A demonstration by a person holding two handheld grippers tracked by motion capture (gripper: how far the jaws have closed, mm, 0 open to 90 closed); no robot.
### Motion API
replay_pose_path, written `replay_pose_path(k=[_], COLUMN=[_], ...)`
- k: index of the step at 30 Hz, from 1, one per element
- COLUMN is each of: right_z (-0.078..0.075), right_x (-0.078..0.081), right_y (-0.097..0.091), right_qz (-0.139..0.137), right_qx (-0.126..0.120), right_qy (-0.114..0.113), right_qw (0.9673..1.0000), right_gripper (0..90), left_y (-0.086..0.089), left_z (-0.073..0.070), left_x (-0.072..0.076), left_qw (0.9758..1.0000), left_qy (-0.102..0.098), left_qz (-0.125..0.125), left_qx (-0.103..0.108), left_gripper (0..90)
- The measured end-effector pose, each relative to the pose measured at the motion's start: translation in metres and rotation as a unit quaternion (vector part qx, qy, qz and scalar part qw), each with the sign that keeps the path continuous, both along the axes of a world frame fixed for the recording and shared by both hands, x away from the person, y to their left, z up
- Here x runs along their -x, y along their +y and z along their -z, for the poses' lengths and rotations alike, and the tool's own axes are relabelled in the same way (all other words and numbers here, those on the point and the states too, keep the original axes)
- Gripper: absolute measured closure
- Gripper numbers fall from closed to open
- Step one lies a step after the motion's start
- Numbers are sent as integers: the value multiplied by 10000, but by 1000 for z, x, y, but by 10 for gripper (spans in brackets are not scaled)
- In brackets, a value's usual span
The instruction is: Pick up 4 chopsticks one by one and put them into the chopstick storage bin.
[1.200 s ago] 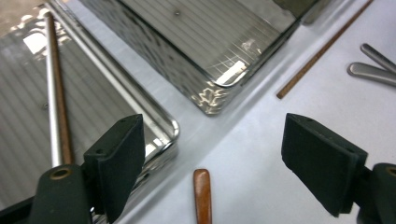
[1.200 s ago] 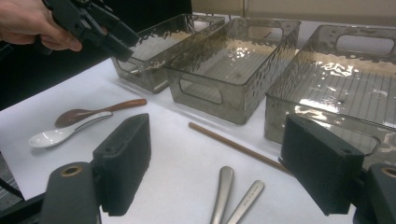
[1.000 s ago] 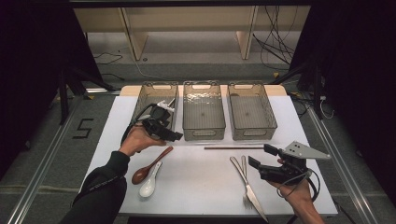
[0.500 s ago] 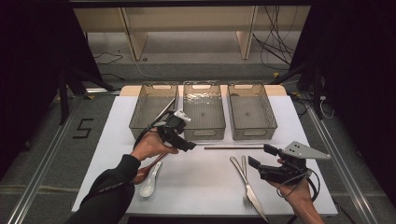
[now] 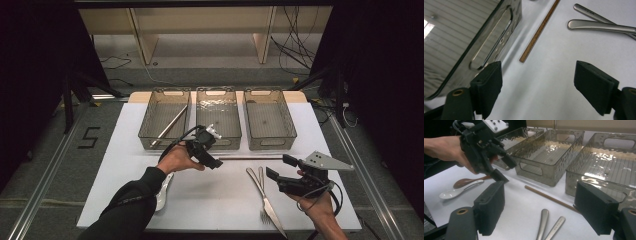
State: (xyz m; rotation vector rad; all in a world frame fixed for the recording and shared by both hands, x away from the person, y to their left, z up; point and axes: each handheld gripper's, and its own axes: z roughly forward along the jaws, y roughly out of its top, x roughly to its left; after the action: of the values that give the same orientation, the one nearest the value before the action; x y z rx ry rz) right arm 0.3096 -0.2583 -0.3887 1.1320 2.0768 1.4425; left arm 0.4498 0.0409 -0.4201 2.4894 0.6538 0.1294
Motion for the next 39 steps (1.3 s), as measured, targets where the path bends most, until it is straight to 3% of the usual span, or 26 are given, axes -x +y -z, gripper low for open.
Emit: replay_pose_path(k=[15,20,39], right_z=[0,0,0], right_x=[0,0,0], right_y=[0,0,-1], right_qz=[-10,-8,-5], right_qx=[-3,-21,-24], right_qy=[-10,-12,-20], right_qw=[10000,10000,10000], right_gripper=[253,253,254], left_y=[-33,-38,-47], left_z=[22,26,41], left_x=[-17,-21,-36], left_qw=[9992,9986,9977], left_qy=[220,265,418], left_qz=[98,163,69], left_qx=[-306,-418,-524], left_gripper=[324,408,526])
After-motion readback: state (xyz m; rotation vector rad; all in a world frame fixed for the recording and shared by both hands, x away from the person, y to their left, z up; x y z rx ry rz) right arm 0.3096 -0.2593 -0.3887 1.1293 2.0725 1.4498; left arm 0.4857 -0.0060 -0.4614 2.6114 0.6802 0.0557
